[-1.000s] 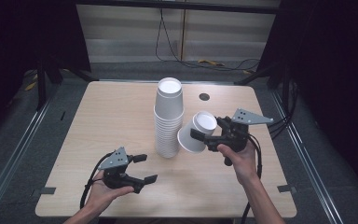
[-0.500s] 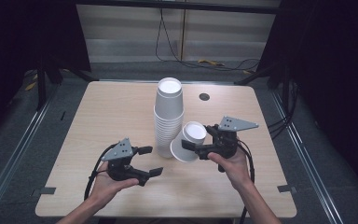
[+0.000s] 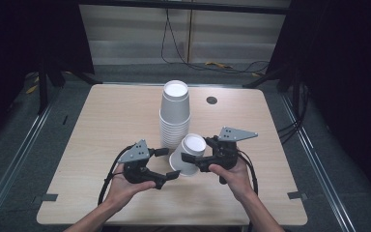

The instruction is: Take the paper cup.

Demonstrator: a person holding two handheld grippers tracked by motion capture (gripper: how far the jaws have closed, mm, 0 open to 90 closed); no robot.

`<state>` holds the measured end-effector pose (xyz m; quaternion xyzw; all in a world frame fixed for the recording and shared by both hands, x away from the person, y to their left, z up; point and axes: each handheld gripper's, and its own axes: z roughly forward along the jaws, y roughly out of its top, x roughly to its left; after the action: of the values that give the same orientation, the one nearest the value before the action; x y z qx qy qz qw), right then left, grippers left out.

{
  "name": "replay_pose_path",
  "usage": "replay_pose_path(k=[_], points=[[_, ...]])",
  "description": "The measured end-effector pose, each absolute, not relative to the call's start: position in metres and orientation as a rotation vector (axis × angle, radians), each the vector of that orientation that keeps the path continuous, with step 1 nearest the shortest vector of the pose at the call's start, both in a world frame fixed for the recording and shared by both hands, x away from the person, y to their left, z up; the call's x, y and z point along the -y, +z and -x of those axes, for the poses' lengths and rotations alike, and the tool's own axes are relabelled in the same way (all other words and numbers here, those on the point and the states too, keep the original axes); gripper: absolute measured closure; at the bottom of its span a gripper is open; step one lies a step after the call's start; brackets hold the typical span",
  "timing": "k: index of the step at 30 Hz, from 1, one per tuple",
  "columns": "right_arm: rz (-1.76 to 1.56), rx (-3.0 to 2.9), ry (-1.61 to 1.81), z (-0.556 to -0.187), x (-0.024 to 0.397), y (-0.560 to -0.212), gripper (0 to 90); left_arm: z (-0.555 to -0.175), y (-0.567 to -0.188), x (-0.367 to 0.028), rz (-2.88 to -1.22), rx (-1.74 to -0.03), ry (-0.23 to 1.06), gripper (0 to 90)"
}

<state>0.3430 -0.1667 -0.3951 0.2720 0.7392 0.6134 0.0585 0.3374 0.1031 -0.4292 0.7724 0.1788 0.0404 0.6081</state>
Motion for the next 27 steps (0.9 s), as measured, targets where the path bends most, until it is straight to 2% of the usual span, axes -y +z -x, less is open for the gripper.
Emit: replay_pose_path(k=[11, 21, 27], points=[[-0.84, -2.267, 1.927, -0.343, 0.156, -0.407, 22.9, -0.336, -0.436, -0.1, -1.799, -0.402, 0.081, 15.3], [-0.803, -2.297, 1.944, -0.34, 0.144, -0.411, 23.0, -0.335, -0.443, -0.095, -1.829, -0.387, 0.075, 9.6], [-0.798, -2.319, 1.948, -0.339, 0.138, -0.416, 22.9, -0.335, -0.448, -0.094, -1.821, -0.386, 0.071, 9.6]])
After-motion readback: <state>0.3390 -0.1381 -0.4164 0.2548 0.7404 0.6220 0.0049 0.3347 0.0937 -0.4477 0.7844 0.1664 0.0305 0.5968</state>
